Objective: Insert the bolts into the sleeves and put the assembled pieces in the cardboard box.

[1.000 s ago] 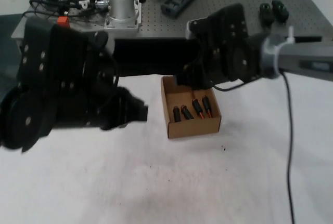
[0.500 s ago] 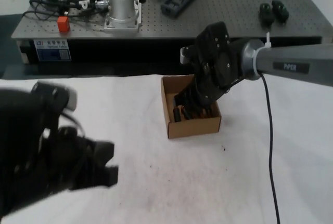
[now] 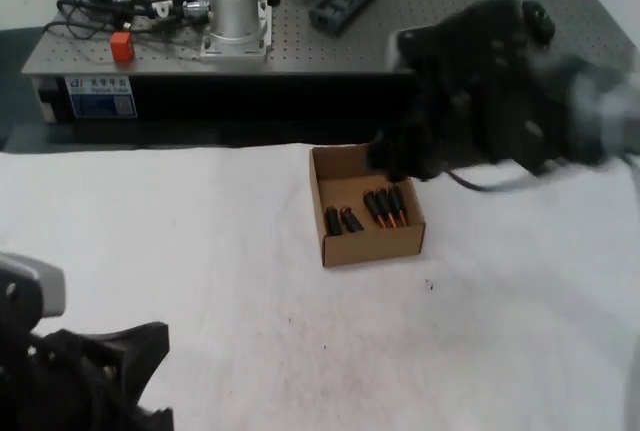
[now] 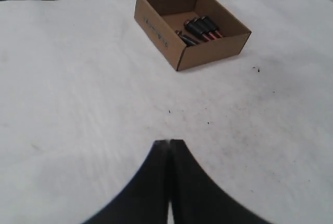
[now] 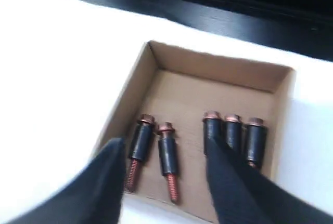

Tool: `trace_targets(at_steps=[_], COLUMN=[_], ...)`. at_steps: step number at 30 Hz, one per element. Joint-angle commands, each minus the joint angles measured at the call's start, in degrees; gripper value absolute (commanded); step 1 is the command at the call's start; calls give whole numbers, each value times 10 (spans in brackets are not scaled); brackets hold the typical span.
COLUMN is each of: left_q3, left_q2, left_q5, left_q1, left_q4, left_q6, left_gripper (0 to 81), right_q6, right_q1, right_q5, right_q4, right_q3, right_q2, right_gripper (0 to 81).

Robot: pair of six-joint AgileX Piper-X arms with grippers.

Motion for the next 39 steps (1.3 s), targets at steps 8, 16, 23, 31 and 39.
trace_targets(at_steps=[8, 16, 23, 31, 39], left_q3=[34, 35, 38, 67, 101], left_q2=[-90, -90, -90, -90, -90], left_q5=[-9, -9, -2, 5, 7], left_q1=[1, 1, 1, 1, 1], left_q4=[7, 14, 58, -18, -62], left_q6=[-5, -5, 1, 16, 5], left_gripper=[7, 7, 7, 7, 7], right_q6=[56, 57, 95, 95, 95], right_q1=[-1, -1, -1, -1, -1], right_q5=[40, 56, 56, 56, 56], right_q4=[-215, -215, -174, -164, -164], right_q3=[446, 624, 664, 664, 664], right_q2=[-449, -697, -805, -810, -810], right_gripper=[364, 364, 364, 364, 364])
